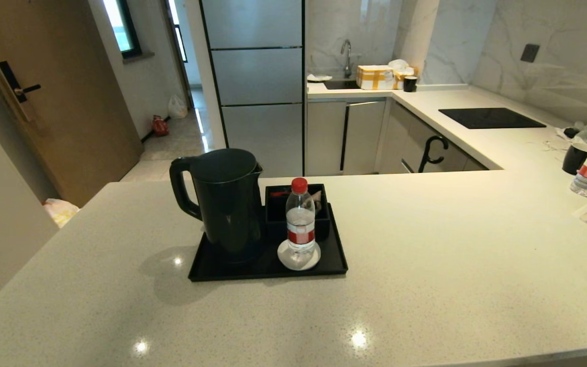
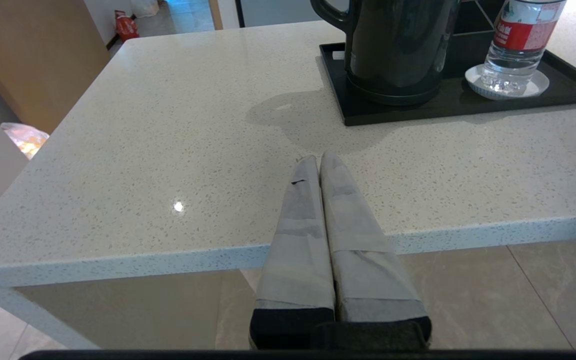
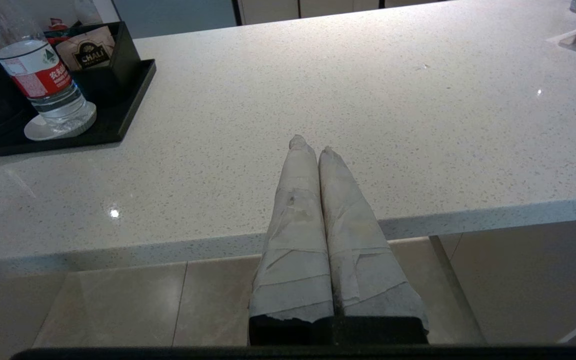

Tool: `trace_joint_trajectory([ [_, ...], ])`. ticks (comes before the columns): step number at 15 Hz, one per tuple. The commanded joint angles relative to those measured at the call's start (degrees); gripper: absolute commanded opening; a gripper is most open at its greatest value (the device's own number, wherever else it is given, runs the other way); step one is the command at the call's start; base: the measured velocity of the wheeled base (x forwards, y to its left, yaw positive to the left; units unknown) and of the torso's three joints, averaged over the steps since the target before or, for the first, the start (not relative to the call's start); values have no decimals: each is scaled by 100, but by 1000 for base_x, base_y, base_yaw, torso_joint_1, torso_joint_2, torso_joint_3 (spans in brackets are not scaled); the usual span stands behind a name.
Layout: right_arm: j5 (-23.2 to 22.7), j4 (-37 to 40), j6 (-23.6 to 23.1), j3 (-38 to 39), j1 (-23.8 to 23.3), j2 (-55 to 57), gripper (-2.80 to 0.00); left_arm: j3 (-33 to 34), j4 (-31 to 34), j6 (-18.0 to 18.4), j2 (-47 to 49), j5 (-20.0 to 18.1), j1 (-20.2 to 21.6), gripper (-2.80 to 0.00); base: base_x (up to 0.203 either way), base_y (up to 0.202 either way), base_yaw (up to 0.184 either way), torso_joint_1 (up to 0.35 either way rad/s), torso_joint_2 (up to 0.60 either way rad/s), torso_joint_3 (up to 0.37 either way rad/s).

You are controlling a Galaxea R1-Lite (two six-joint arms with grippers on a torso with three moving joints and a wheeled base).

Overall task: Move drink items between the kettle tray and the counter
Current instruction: Pick up the kettle

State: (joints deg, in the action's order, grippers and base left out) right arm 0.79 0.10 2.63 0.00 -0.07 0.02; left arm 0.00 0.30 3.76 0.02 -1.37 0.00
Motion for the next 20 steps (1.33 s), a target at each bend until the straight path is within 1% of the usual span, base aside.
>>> trace_joint_trajectory([
  [1,0,-1,0,0,-1,6,-280,0,5,20,-2,-12,0,-280,0,0,0,0,0,0],
  [4,0,-1,0,0,0,6,-280,-22,55,91,3,-13,0,-280,0,0,0,0,0,0],
  [6,0,-1,0,0,-1,6,-280,-26,23,238,6,-9,0,-280,0,0,0,0,0,0],
  [8,0,-1,0,0,-1,6,-280,-38,56,205,-2,4,0,-280,0,0,0,0,0,0],
  [9,0,-1,0,0,6,6,-280,-140,170,195,32,8,2,-280,0,0,0,0,0,0],
  [10,0,-1,0,0,1,6,-280,-442,285,193,166,21,5,-280,0,0,0,0,0,0],
  [11,0,-1,0,0,-1,6,-280,-946,467,154,465,51,9,-280,0,0,0,0,0,0],
  [12,0,-1,0,0,-1,6,-280,-1663,724,30,961,125,15,-280,0,0,0,0,0,0],
  [13,0,-1,0,0,-1,6,-280,-2453,1068,-129,1657,239,19,-280,0,0,0,0,0,0],
  [14,0,-1,0,0,-1,1,-280,-3060,1439,-246,2321,337,22,-280,0,0,0,0,0,0],
  [15,0,-1,0,0,-1,6,-280,-3527,1824,-353,3022,427,20,-280,0,0,0,0,0,0],
  [16,0,-1,0,0,-1,2,-280,-3807,2039,-420,3637,485,17,-280,0,0,0,0,0,0],
  [17,0,-1,0,0,-1,6,-280,-3948,2083,-463,4290,525,16,-280,0,0,0,0,0,0],
  [18,0,-1,0,0,-1,6,-280,-4001,1960,-489,4905,552,17,-280,0,0,0,0,0,0],
  [20,0,-1,0,0,-1,6,-280,-4025,1360,-517,6298,580,30,-280,0,0,0,0,0,0],
])
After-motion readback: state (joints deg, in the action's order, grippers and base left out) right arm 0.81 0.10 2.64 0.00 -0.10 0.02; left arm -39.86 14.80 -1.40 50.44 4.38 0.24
